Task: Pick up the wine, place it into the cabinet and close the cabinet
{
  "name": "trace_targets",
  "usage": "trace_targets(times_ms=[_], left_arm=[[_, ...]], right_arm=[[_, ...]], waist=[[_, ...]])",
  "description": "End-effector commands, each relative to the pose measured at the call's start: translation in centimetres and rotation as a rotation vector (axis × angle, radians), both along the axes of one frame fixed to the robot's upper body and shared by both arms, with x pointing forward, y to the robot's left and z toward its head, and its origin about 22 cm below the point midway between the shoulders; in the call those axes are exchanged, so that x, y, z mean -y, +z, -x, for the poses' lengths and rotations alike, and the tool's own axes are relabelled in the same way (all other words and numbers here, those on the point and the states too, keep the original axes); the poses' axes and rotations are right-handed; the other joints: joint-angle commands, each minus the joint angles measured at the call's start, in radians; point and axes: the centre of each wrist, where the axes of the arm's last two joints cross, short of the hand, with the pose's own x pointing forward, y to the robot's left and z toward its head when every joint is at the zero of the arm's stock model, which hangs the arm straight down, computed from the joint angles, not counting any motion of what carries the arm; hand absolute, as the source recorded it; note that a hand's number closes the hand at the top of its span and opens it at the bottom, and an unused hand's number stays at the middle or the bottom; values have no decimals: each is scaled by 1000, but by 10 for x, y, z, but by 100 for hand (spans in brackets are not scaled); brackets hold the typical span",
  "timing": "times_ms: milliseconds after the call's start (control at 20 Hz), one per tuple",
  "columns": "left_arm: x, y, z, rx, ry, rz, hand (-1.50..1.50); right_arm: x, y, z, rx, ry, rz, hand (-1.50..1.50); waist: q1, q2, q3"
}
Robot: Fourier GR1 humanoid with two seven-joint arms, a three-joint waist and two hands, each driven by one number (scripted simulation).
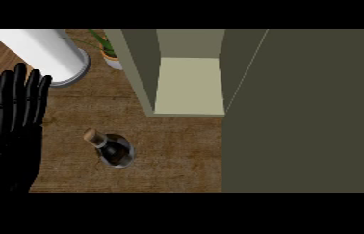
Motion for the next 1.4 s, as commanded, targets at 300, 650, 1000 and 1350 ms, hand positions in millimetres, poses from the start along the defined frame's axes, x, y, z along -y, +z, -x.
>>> trace_targets(times_ms=[300, 650, 1000, 1350], left_arm=[[20, -34, -6, -232, -670, 216, -150], [-38, 1, 16, -345, -839, 286, -150], [-79, 58, 25, -390, -867, 305, -150], [-105, 79, 30, -410, -870, 324, -150]], right_arm=[[-21, -12, 17, -105, 268, -46, -150], [-19, 22, 65, -176, 333, -59, -150], [-23, 55, 109, -179, 330, -82, -150], [-26, 69, 121, -185, 358, -81, -150]], waist=[[-37, 67, 13], [-13, 37, 16], [-11, 41, 17], [-11, 41, 17]])
